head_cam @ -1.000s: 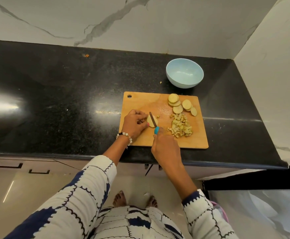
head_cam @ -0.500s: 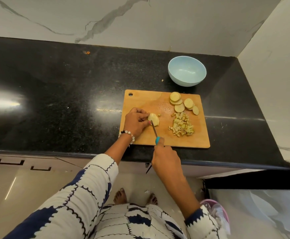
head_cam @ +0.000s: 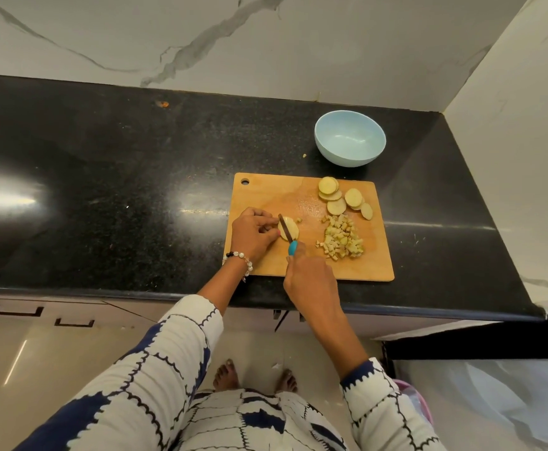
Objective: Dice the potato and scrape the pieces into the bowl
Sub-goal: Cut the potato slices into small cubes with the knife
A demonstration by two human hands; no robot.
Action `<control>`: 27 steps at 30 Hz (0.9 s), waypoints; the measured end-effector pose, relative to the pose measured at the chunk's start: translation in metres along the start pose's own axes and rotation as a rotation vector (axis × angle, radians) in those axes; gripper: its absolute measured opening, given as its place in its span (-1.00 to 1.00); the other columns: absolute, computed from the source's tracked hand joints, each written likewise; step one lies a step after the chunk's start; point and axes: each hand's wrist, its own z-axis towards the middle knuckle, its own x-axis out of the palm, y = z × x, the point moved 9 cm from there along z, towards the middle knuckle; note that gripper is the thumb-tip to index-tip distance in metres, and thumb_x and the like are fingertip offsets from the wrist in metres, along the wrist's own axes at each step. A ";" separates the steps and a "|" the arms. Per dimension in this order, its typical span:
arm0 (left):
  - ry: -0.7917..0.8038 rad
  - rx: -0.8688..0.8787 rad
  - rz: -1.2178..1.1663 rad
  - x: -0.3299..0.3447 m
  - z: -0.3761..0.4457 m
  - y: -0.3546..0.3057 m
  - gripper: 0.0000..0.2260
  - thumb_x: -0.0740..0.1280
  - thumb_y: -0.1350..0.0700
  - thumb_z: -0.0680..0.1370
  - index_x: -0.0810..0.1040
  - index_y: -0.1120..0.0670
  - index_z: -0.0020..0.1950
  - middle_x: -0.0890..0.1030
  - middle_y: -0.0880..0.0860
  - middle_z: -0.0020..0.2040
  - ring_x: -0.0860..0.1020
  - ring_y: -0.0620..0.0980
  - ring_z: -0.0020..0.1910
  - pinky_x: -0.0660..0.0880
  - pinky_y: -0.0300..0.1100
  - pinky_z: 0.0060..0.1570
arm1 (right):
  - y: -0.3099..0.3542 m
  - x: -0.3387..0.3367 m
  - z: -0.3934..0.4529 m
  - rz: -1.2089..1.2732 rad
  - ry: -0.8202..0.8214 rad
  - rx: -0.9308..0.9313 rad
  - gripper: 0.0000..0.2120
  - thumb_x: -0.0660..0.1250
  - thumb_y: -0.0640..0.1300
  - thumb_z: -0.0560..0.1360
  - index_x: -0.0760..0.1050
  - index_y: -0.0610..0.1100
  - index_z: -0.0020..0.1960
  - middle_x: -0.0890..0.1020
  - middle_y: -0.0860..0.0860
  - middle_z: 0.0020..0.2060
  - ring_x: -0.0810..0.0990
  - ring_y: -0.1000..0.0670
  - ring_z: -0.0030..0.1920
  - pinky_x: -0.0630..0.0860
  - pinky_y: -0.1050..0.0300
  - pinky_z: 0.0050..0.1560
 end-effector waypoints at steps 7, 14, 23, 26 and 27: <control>0.000 -0.049 -0.011 0.001 0.002 0.003 -0.75 0.49 0.22 0.36 0.66 0.16 0.03 0.57 0.05 0.02 0.55 -0.05 -0.07 0.49 -0.31 -0.06 | 0.004 0.007 -0.003 -0.069 0.026 0.006 -0.50 0.04 -0.14 0.63 0.00 -0.23 0.52 0.53 -0.19 0.01 0.55 -0.16 -0.04 0.33 0.07 -0.20; 0.009 -0.069 -0.012 0.001 0.001 0.002 -0.77 0.49 0.20 0.37 0.66 0.14 0.01 0.55 0.01 0.03 0.52 -0.10 -0.07 0.48 -0.35 -0.07 | -0.003 0.007 -0.035 -0.046 0.169 0.039 -0.52 0.05 -0.14 0.62 0.02 -0.22 0.49 0.53 -0.19 0.05 0.55 -0.19 0.02 0.39 0.00 -0.15; -0.042 -0.160 0.046 0.002 -0.006 -0.009 -0.65 0.42 0.09 0.46 0.56 0.14 0.23 0.63 0.10 0.04 0.54 -0.06 -0.05 0.48 -0.21 0.08 | -0.048 -0.029 -0.024 0.151 -0.002 0.139 -0.58 0.04 -0.01 0.62 0.27 -0.17 0.42 0.58 -0.18 -0.06 0.58 -0.18 -0.07 0.51 -0.03 -0.11; -0.032 -0.163 0.243 0.023 -0.009 -0.022 -0.39 0.41 -0.15 0.41 0.41 0.11 0.37 0.51 0.13 0.15 0.47 0.09 0.14 0.42 -0.08 0.14 | -0.060 -0.033 -0.018 0.168 -0.054 0.169 -0.58 0.06 -0.02 0.62 0.28 -0.17 0.42 0.58 -0.19 -0.08 0.58 -0.18 -0.09 0.47 0.01 -0.16; -0.015 -0.182 0.306 0.030 -0.010 -0.026 -0.32 0.41 -0.19 0.39 0.36 0.10 0.40 0.44 0.13 0.21 0.42 0.10 0.18 0.38 -0.08 0.15 | -0.061 -0.034 -0.016 0.169 -0.067 0.166 -0.57 0.06 -0.02 0.62 0.26 -0.17 0.43 0.59 -0.19 -0.08 0.58 -0.17 -0.09 0.47 0.02 -0.16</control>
